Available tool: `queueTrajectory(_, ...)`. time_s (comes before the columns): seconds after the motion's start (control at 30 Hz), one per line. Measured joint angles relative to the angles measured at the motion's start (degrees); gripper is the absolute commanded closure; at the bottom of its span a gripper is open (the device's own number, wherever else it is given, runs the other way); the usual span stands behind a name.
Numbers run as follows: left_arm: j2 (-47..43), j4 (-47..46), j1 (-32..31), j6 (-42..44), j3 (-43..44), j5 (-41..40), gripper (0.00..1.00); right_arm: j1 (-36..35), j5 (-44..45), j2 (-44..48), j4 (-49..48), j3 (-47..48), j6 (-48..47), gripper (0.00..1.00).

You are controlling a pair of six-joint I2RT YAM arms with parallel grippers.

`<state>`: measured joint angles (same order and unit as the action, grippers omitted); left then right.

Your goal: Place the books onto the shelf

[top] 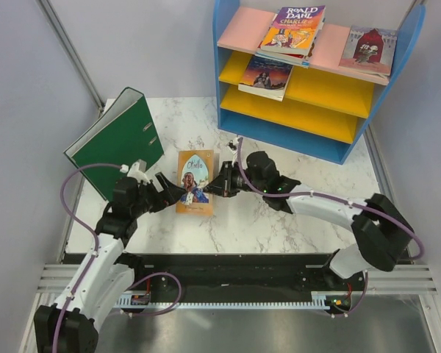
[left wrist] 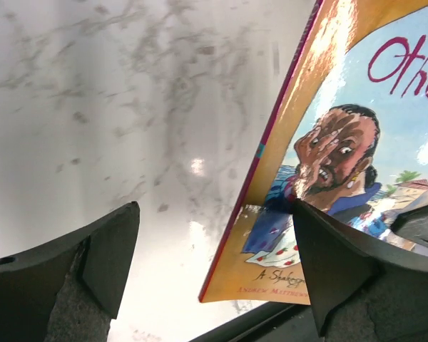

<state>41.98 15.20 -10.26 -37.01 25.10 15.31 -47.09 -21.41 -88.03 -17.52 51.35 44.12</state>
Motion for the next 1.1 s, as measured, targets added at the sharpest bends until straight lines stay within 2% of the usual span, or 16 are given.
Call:
queueTrajectory(0.13,-1.27,-8.09,-0.04,-0.09,-3.06,6.36,0.06,1.16,-3.17,6.03,-0.37,-2.71,-1.77,1.00)
queueTrajectory(0.3,-1.27,-16.44,-0.11,-1.73,-6.14,12.02,0.09,1.57,-7.17,6.45,-0.79,-5.05,-1.88,1.00)
queueTrajectory(0.4,-1.11,-21.05,-0.11,-2.71,-6.10,14.71,0.19,1.57,-9.18,6.34,-1.51,-5.73,-1.68,0.99)
queueTrajectory(0.43,-0.92,-22.43,-0.13,-2.91,-6.08,15.52,0.28,1.57,-9.70,6.16,-2.03,-5.73,-1.62,0.99)
queueTrajectory(0.5,-0.26,-24.65,-0.26,-3.48,-5.86,17.11,0.41,1.57,-10.45,5.51,-3.04,-5.70,-1.53,0.98)
queueTrajectory(0.6,1.07,-27.50,-0.52,-4.11,-5.68,18.88,0.94,1.57,-11.41,4.17,-3.48,-5.68,-1.49,0.93)
queueTrajectory(0.63,1.79,-28.28,-0.33,-4.70,-5.55,19.21,0.98,1.66,-11.39,3.74,-3.54,-5.68,-1.36,0.84)
queueTrajectory(0.7,3.10,-30.01,-0.74,-5.31,-5.22,19.85,0.98,1.99,-11.28,2.67,-3.43,-5.51,-1.16,0.65)
queueTrajectory(0.73,3.54,-30.62,-0.81,-5.33,-5.03,20.31,0.98,2.14,-11.10,2.10,-3.06,-5.42,-1.05,0.51)
queueTrajectory(0.8,3.74,-31.21,-1.07,-5.40,-4.85,20.92,0.98,2.38,-9.86,1.53,-1.51,-5.01,-0.90,0.36)
queueTrajectory(0.83,3.74,-31.39,-1.22,-5.40,-4.68,20.98,0.98,2.47,-9.18,1.53,-0.68,-4.90,-0.96,0.24)
queueTrajectory(0.93,4.31,-31.21,-1.64,-5.38,-3.10,21.29,0.98,3.32,-6.62,2.89,0.81,-5.05,-0.79,0.12)
queueTrajectory(1.1,8.63,-32.06,-1.73,-5.40,1.16,22.58,0.98,8.85,-4.02,11.98,-0.92,-12.17,0.90,0.05)
